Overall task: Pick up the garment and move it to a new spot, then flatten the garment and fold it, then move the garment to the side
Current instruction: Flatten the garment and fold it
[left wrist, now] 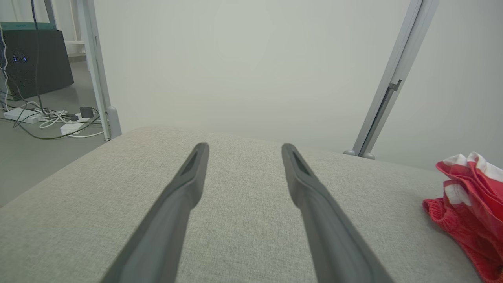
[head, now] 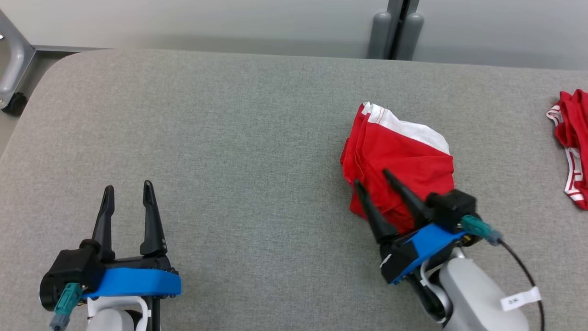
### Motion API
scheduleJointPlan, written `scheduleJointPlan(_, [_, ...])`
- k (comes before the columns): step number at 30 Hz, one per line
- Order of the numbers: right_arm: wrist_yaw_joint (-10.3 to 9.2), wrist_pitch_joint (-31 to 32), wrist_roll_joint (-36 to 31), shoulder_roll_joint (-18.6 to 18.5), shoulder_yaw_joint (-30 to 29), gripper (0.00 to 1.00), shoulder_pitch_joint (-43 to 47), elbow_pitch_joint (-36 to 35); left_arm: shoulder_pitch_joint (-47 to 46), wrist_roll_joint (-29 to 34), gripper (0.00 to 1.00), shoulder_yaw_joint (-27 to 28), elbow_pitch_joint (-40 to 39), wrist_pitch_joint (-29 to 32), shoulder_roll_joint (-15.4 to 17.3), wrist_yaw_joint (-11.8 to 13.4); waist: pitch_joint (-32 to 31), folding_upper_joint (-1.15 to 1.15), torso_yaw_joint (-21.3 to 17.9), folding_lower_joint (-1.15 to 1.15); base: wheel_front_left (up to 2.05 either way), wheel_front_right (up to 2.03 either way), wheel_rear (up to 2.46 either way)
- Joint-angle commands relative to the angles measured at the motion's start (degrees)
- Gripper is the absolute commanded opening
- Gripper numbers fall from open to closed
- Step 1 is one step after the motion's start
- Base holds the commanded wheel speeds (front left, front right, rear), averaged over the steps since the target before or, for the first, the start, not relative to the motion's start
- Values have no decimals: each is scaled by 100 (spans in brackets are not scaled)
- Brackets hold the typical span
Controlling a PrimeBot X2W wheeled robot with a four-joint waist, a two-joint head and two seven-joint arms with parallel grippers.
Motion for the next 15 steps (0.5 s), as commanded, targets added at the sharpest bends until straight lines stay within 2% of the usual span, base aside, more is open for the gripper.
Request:
scheduleJointPlan(1, [4, -69, -32, -86, -58, 100, 98, -108, -96, 28, 100, 31, 1, -23, -9, 5, -24, 0, -22, 0, 0, 0, 0])
scheduleJointPlan(7, [4, -179, -249, -349, -731, 100, 247, -690, -40, 66, 100, 57, -24, -23, -9, -22, -72, 0, -77, 0, 0, 0, 0])
scheduleJointPlan(11, [4, -191, -381, -460, -1337, 100, 276, -796, -43, 83, 100, 16, -24, -23, -9, -46, -78, 0, -49, 0, 0, 0, 0])
scheduleJointPlan(12, [4, -191, -395, -460, -1444, 26, 250, -777, -57, 86, 100, 3, -16, -23, -9, -52, -77, 0, -35, 0, 0, 0, 0])
scheduleJointPlan(13, [4, -183, -435, -485, -1555, 0, 219, -716, -68, 86, 100, -11, -8, -23, -9, -58, -77, 0, -21, 0, 0, 0, 0])
scheduleJointPlan(15, [4, -153, -495, -502, -1732, 0, 115, -616, -96, 95, 100, -47, 1, -23, -10, -55, -68, 0, 19, 0, 0, 0, 0])
